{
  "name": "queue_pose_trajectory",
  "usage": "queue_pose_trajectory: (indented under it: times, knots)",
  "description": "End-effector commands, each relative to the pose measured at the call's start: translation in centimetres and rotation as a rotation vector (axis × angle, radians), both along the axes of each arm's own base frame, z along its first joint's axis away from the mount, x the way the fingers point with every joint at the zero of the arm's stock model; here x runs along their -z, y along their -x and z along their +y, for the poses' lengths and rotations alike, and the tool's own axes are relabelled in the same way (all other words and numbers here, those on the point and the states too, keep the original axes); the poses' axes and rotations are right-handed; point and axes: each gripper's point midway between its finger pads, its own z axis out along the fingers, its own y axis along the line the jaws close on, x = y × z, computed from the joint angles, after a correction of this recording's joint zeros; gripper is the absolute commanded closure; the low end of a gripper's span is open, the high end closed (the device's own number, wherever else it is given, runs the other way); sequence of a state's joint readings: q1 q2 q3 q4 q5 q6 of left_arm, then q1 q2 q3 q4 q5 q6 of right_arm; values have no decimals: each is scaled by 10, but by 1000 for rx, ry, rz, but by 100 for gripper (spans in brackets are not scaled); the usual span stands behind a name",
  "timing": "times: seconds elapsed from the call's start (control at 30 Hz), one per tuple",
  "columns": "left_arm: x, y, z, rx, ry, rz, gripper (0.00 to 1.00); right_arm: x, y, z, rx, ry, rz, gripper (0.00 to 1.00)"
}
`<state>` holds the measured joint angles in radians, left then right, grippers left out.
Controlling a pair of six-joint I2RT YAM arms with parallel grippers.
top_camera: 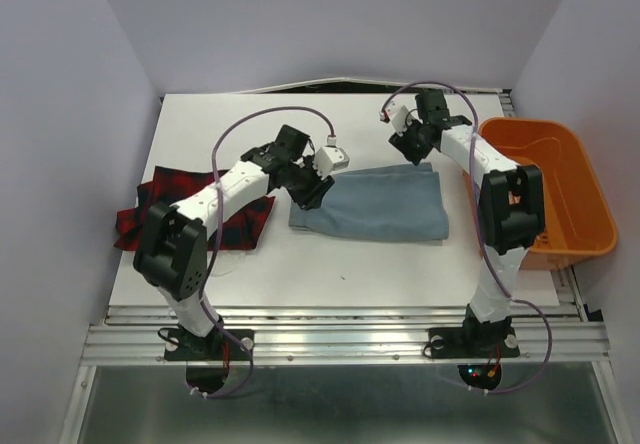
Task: Fold and stack the skirts
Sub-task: Fold the skirt
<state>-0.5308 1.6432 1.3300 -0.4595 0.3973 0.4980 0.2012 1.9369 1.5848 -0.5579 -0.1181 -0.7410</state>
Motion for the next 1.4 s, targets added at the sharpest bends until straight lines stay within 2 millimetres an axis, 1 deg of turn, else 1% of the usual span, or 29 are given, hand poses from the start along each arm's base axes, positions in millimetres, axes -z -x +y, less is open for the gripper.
queue_pose_trajectory:
  times: [0.0,0.1,0.23,0.3,0.33,0.37,0.4,0.43,0.47,0.5,0.6,0.67,0.7,0.73,0.77,0.8,0.87,0.93,0.97,1.0,1.03,1.1,1.13,1.17,1.2,1.23,1.27,1.33,1.37]
  knots:
    - [46,17,-3,-52,-2,176,51,15,-22,6,31,-67,17,51]
    - [69,8,-3,-89,-34,205,54,31,-25,-1,38,-49,40,56]
    - [89,-25,2,-170,-80,222,56,60,-11,-11,34,-13,101,63]
    - [96,-42,8,-202,-98,223,58,68,-2,-19,32,2,127,74]
    - [99,-58,10,-222,-113,208,60,80,11,-20,28,10,164,79]
    - [98,-71,18,-243,-119,197,61,82,18,-22,26,13,175,86]
    - [110,-80,28,-252,-162,199,62,79,25,-22,19,12,177,89]
    - [97,-102,28,-262,-152,152,62,82,34,-22,15,9,197,90]
    - [94,-118,39,-288,-158,134,62,91,51,-23,22,2,242,95]
    - [90,-139,42,-297,-168,99,63,87,65,-18,11,-29,276,97]
    - [84,-177,57,-339,-177,44,62,86,100,-4,46,-135,390,99]
    - [74,-208,57,-362,-174,-9,57,75,136,23,45,-282,515,99]
    - [76,-215,56,-363,-172,-16,51,67,156,48,-3,-358,575,99]
    - [57,-228,51,-372,-138,-62,48,62,168,61,-22,-392,603,99]
    - [50,-232,48,-380,-116,-79,46,48,178,74,-48,-426,605,98]
    - [32,-236,40,-372,-61,-109,44,42,198,96,-75,-487,665,94]
    - [14,-233,31,-377,2,-113,43,21,208,110,-64,-573,683,88]
    - [-34,-225,22,-352,97,-166,42,7,210,117,-77,-627,690,87]
    - [-24,-212,21,-339,97,-132,42,0,207,117,-79,-628,667,87]
    - [-57,-203,19,-326,133,-193,42,-4,202,113,-74,-630,643,87]
    - [-43,-186,16,-308,109,-162,41,-8,195,107,-60,-624,612,87]
    - [-44,-165,12,-282,96,-158,41,-11,178,93,-8,-622,561,85]
    - [-56,-152,11,-272,99,-174,41,-7,167,87,19,-607,536,84]
    - [-34,-134,9,-261,71,-120,41,-8,158,87,34,-600,512,82]
    - [-39,-118,-2,-245,86,-107,41,-6,148,81,62,-595,491,81]
    - [-18,-99,-4,-233,70,-50,41,1,136,80,78,-580,462,80]
    - [-11,-84,-14,-214,70,-25,41,2,127,80,102,-581,448,74]
    - [6,-62,-19,-212,68,22,41,6,108,80,110,-574,401,74]
    - [13,-56,-22,-211,62,37,41,17,102,80,132,-571,419,74]
